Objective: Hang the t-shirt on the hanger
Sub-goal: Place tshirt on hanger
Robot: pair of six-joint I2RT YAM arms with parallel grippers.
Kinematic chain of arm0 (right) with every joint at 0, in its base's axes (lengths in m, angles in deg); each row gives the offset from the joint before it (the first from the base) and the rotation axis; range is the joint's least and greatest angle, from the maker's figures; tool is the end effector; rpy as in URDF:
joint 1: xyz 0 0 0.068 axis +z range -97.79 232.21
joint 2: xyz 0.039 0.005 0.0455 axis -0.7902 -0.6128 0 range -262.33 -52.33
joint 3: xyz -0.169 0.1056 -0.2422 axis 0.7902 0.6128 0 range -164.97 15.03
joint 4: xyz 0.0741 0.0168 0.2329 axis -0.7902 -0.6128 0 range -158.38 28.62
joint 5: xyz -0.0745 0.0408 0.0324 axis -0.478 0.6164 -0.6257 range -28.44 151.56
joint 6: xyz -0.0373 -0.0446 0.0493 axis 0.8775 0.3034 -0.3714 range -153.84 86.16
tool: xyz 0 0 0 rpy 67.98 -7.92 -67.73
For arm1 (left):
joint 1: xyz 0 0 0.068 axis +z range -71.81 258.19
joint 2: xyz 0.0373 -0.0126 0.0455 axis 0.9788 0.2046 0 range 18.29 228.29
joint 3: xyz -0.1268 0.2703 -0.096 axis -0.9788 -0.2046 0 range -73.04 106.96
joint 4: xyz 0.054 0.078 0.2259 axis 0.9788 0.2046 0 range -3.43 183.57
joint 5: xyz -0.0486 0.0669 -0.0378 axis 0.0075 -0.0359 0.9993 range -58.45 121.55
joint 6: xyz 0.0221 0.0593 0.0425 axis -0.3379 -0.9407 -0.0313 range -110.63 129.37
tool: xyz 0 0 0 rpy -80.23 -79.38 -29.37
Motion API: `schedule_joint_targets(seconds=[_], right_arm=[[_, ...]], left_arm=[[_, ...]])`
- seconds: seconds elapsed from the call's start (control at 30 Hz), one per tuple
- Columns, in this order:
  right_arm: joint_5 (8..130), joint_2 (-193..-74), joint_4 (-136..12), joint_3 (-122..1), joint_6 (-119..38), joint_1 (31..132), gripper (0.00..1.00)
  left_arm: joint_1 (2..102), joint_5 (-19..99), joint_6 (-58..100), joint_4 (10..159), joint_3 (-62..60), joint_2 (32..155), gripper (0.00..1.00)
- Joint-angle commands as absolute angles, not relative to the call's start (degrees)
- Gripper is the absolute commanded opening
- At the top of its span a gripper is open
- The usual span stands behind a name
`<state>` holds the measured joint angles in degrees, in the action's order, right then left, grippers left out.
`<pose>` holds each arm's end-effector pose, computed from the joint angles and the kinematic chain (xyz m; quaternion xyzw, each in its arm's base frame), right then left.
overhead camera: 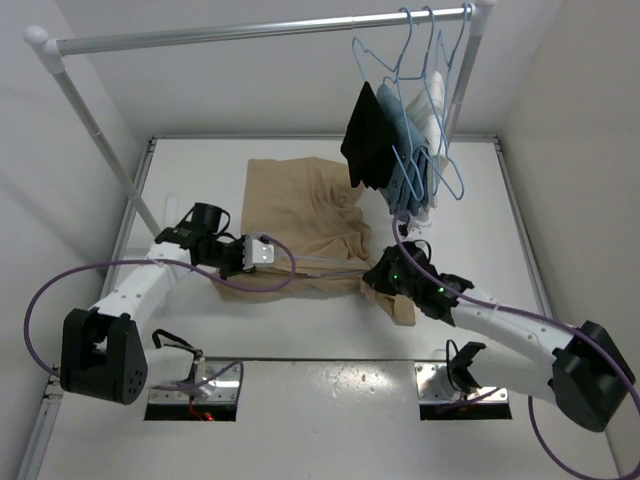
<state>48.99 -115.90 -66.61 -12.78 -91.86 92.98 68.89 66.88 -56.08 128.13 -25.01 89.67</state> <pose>0.1657 0.1243 0.2135 0.1805 0.8874 0.2481 0.3439 0.1998 -0.0705 0.2538 0.6170 0.6991 -0.1640 0.3220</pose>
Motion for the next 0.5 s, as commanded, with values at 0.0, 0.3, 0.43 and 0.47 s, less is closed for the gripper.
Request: schedule_joint_targets(seconds=[0.0, 0.3, 0.43, 0.47], right_arm=[[41.51, -113.59, -75.10, -10.02, -89.13, 89.39, 0.00], [42.50, -122.46, -79.70, -19.93, -77.61, 88.86, 0.00], [42.65, -126.14, -80.11, -19.51, -77.09, 87.81, 0.18], [44.41, -126.68, -78.44, -18.99, -76.56, 87.80, 0.25]], left_arm=[[68.53, 58.43, -60.42, 127.35, -26.63, 87.20, 0.00], [61.76, 56.70, -54.61, 124.03, -31.71, 84.83, 0.00], [61.76, 55.27, -50.32, 121.20, -32.43, 84.99, 0.00], [61.76, 57.97, -49.18, 121.20, -31.82, 85.00, 0.00]])
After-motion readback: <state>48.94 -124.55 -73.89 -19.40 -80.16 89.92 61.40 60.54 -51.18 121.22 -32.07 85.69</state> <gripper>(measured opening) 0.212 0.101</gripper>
